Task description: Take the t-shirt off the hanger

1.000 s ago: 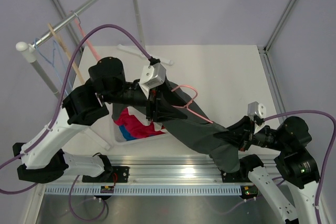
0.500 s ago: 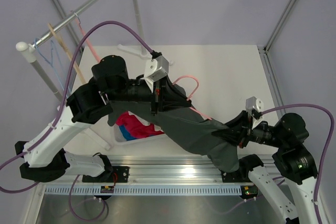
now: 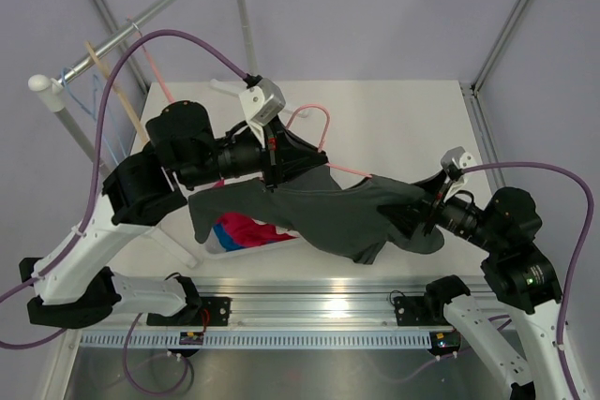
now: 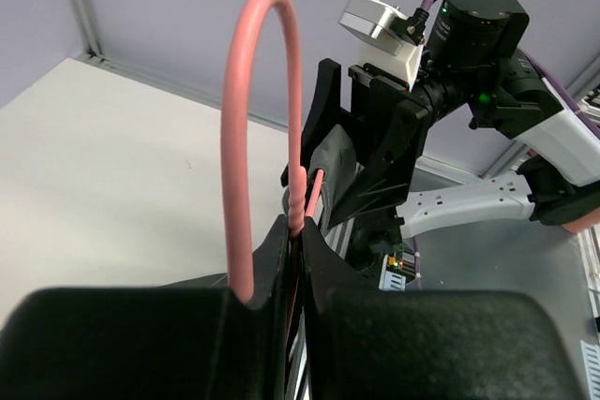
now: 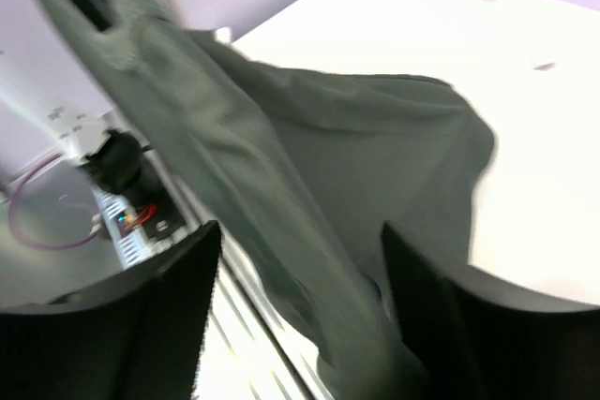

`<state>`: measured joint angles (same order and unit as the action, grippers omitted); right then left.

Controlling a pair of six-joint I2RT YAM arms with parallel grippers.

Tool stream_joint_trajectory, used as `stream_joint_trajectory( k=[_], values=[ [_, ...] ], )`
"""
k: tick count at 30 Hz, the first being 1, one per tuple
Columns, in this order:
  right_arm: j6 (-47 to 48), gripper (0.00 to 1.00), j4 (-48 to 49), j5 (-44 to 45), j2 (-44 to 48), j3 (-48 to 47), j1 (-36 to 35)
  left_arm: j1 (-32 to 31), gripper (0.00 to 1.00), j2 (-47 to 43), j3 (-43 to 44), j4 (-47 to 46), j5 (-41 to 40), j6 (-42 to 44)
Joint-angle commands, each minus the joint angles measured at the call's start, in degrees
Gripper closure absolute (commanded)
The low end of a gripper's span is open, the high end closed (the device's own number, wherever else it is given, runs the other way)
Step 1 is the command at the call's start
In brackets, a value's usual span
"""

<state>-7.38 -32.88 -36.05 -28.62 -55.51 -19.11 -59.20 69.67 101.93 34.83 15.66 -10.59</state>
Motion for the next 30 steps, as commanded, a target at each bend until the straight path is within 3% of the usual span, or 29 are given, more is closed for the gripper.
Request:
stream_joint_trajectory(
  k=[1,6,7,8,13,19,25,30],
  values=[
    [-0.97,0.32,-0.43,8.8,-0.12,-0.66,0.04,-0.3,1.0,-2.96,3.1,0.06,-5.36,0.21],
    [-3.87,0.68,1.5,13.1,0.23,1.01,-0.05,-0.3,1.0,-5.5,0.99,0.5,-7.23,0.4],
    [-4.92,0.89,1.68,14.51,0.06,1.19,0.04,-0.3,1.0,-5.77,0.99,0.5,-7.22,0.31],
    [-5.8,1.0,1.6,19.39,0.06,1.28,-0.05,-0.3,1.0,-6.03,0.9,0.5,-7.66,0.22],
    [-7.74,1.0,2.47,31.02,-3.89,-0.83,0.04,-0.3,1.0,-9.19,-0.5,-2.65,-13.19,-0.92],
    [-10.19,1.0,1.86,37.79,-12.68,-6.19,0.04,-0.3,1.0,-11.48,-2.79,-8.63,-17.24,-2.77],
    [-12.49,1.0,1.78,41.13,-10.84,-6.01,0.04,-0.3,1.0,-12.27,0.63,-7.85,-19.52,-1.8],
    [-11.78,1.0,1.06,39.92,-14.61,-9.71,0.04,-0.3,1.0,-12.98,2.39,-7.76,-19.97,-2.51]
  ],
)
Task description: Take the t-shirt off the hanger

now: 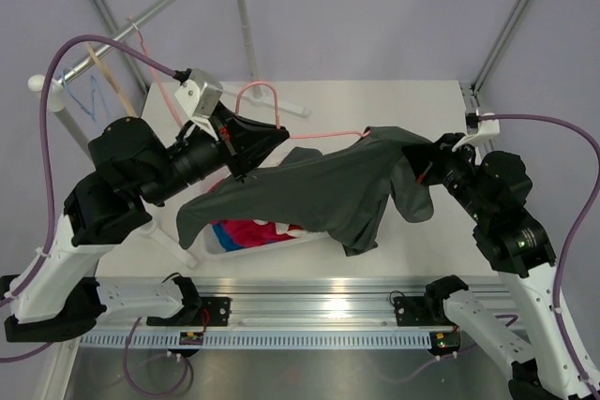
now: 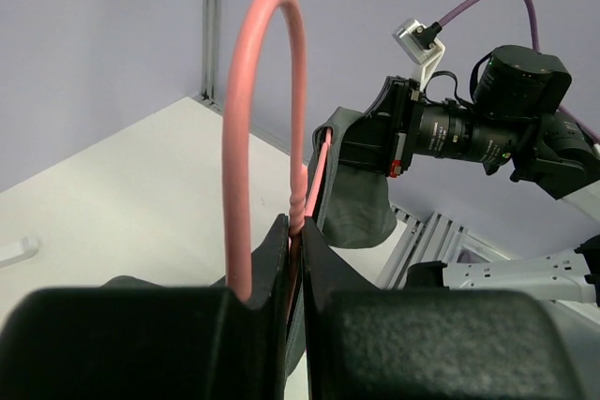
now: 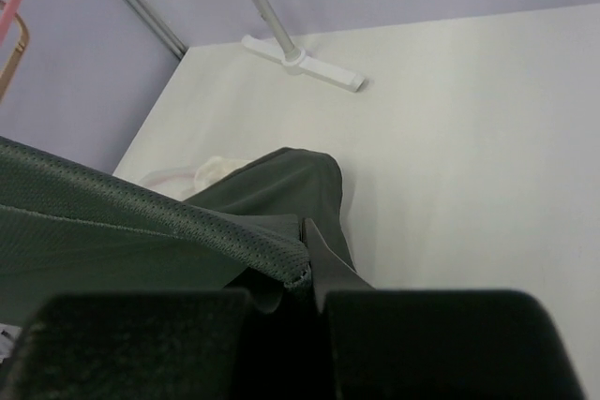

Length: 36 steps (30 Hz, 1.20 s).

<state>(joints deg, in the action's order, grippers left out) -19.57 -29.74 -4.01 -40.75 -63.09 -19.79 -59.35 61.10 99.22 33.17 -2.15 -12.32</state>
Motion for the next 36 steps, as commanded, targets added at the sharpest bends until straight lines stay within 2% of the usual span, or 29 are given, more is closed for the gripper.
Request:
stream_joint_trajectory(
  k=[1,6,10,15,18,23,24,27,28,29,31,36],
  values=[
    [0.41,1.0,-0.95,7.7,-3.19,-2.3,0.63,-0.15,1.0,-4.59,5.28,-6.01,-2.07,-0.78],
    [1.38,1.0,-1.2,5.95,-11.18,-7.74,0.72,-0.15,1.0,-5.9,4.85,-3.55,-2.59,-0.08],
    [1.03,1.0,-1.55,2.44,-14.52,-12.22,2.03,-0.15,1.0,-7.92,1.25,-1.97,-4.6,1.42],
    [1.73,1.0,-6.03,3.66,-20.85,-23.2,3.61,-0.15,1.0,-9.95,-0.17,-2.32,-8.04,2.21],
    [2.08,1.0,-8.67,-1.06,-24.28,-28.04,4.5,-0.15,1.0,-10.13,-0.51,-5.12,-6.82,1.77],
    [3.04,1.0,-9.2,-5.56,-23.85,-29.72,4.41,-0.15,1.0,-7.76,-0.87,-4.34,-0.5,2.82],
    [3.22,1.0,-10.77,-5.57,-23.76,-30.24,4.5,-0.15,0.83,-6.97,-1.31,-3.99,0.73,2.91],
    [3.23,1.0,-12.18,-6.71,-22.53,-32.18,4.41,-0.15,0.54,-5.74,-3.15,-4.42,4.6,2.65],
    [2.96,1.0,-12.19,-7.23,-21.14,-32.27,4.41,-0.15,0.33,-4.25,-4.72,-4.95,6.27,2.65],
    [2.18,1.0,-12.1,-8.2,-20.69,-32.36,4.41,-0.15,0.29,-3.1,-5.17,-4.95,7.76,2.56],
    [1.21,1.0,-11.84,-10.3,-19.29,-32.36,4.41,-0.15,0.28,0.49,-6.31,-5.04,11.28,2.21],
    [0.41,1.0,-10.34,-14.35,-15.94,-30.34,4.32,-0.15,0.25,2.88,-11.76,-10.39,12.44,1.42]
  ],
)
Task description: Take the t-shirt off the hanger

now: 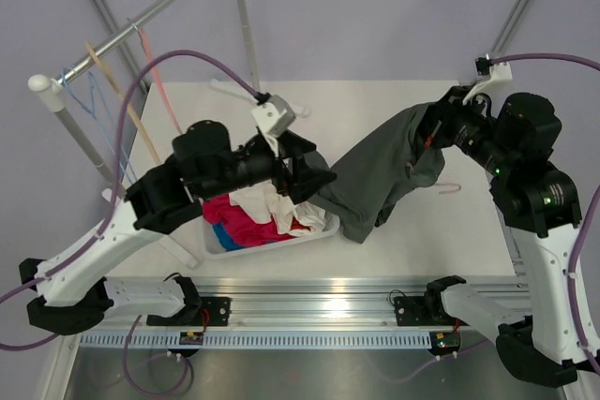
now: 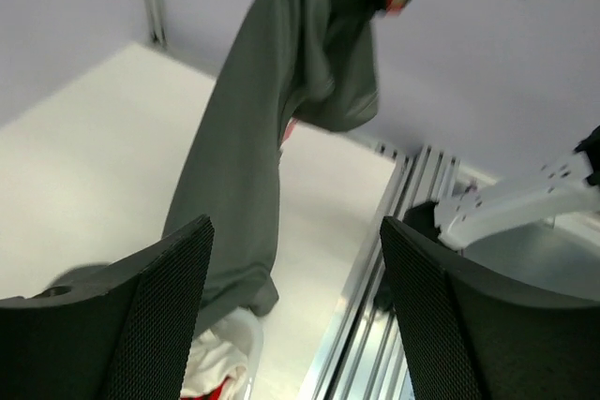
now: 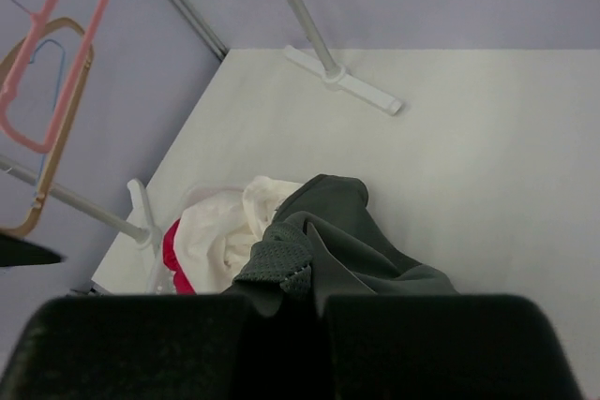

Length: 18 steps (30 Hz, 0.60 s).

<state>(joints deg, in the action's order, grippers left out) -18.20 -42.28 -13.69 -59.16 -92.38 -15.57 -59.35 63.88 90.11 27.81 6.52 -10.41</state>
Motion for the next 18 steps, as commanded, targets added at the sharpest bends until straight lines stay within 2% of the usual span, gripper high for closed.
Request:
stream_joint_trajectory(
  k=[1,2,5,9,12,15,18],
  values=[
    [-1.14,1.0,2.12,-4.94,3.42,-0.79,0.19,-0.15,0.22,0.02,-3.87,-7.57,3.58,-0.57],
    [-1.23,1.0,2.2,-5.9,3.96,-0.7,0.19,-0.15,0.17,0.28,-5.71,-8.64,3.58,-0.48],
    [-1.31,1.0,2.64,-8.36,5.28,-0.26,0.19,-0.15,0.12,1.86,-6.61,-10.32,4.28,-0.48],
    [-4.03,1.0,4.83,-10.12,6.94,-0.17,0.19,-0.24,0.1,5.55,-6.78,-10.94,7.45,-0.75],
    [-6.84,1.0,8.16,-16.61,7.65,0.27,0.19,-0.24,0.08,7.4,-7.39,-11.81,7.36,-0.57],
    [-8.35,1.0,10.02,-17.07,7.92,0.36,0.19,-0.24,0.06,9.16,-8.02,-13.75,10.17,-0.22],
    [-8.26,1.0,9.94,-13.57,7.83,-0.26,0.19,-0.24,0.06,10.39,-7.75,-13.84,14.47,-1.18]
  ],
)
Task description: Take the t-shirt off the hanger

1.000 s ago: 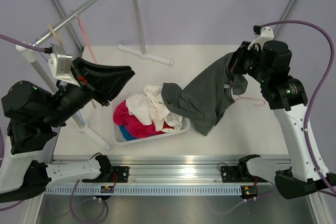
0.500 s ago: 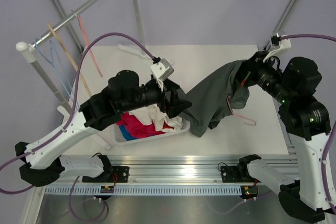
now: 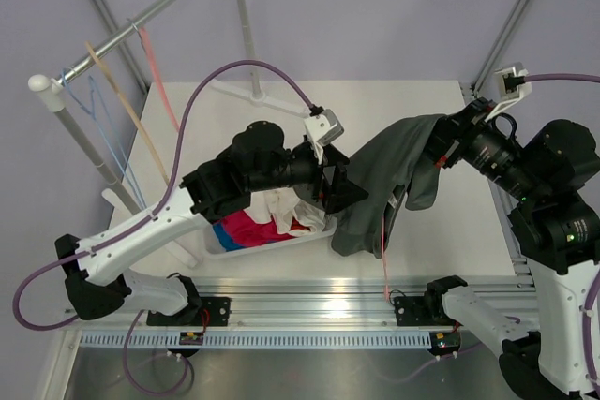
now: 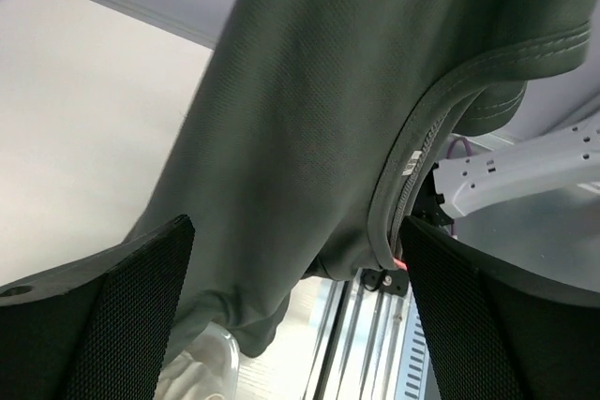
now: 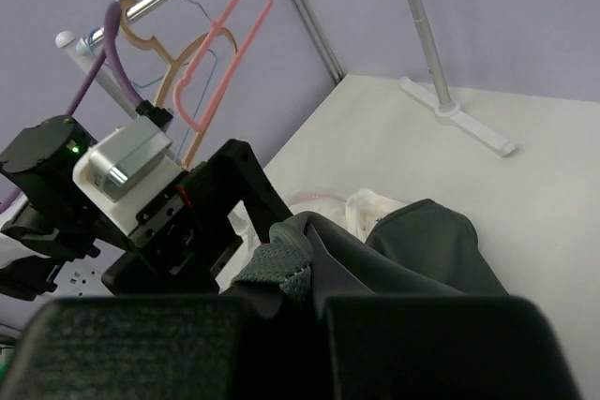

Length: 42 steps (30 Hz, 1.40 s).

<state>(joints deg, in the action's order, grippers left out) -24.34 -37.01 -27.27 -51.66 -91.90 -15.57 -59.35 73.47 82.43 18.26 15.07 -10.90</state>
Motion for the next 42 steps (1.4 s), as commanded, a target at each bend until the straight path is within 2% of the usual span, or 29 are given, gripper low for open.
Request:
stream_joint_trajectory(
  k=[1,7,14,16,23,29,34,39,42],
  values=[
    [-2.38,1.0,4.93,1.41,0.42,-0.65,0.19,-0.24,0.05,0.88,-0.17,-4.29,6.98,-0.97],
    [-7.21,1.0,13.7,12.14,0.07,3.65,0.19,-0.24,0.03,2.11,-0.43,-1.39,14.1,-3.78],
    [-6.87,1.0,16.62,25.31,-3.45,3.39,0.19,-0.68,0.03,2.03,-3.68,-0.6,12.53,-4.31],
    [-4.59,1.0,15.93,27.7,-3.45,2.34,0.19,-0.68,0.03,2.11,-3.68,0.02,12.18,-3.52],
    [2.54,1.0,6.61,50.43,-4.5,-4.16,0.19,-0.76,0.03,1.59,-3.42,-1.12,8.14,-2.9],
    [2.72,1.0,4.14,60.29,-3.36,-3.73,0.19,-0.76,0.03,0.97,-5.79,-6.13,6.37,-4.75],
    [-2.1,1.0,3.87,60.06,-2.66,-1.98,0.19,-1.12,0.03,4.04,-3.87,-9.12,7.51,-5.63],
    [-5.1,1.0,10.54,55.75,-2.92,3.73,0.19,-1.55,0.03,8.87,-1.31,-11.66,9.71,-6.51],
    [-5.98,1.0,11.17,54.52,-4.93,4.18,0.19,-1.56,0.03,11.42,-1.31,-13.6,10.59,-6.68]
  ],
)
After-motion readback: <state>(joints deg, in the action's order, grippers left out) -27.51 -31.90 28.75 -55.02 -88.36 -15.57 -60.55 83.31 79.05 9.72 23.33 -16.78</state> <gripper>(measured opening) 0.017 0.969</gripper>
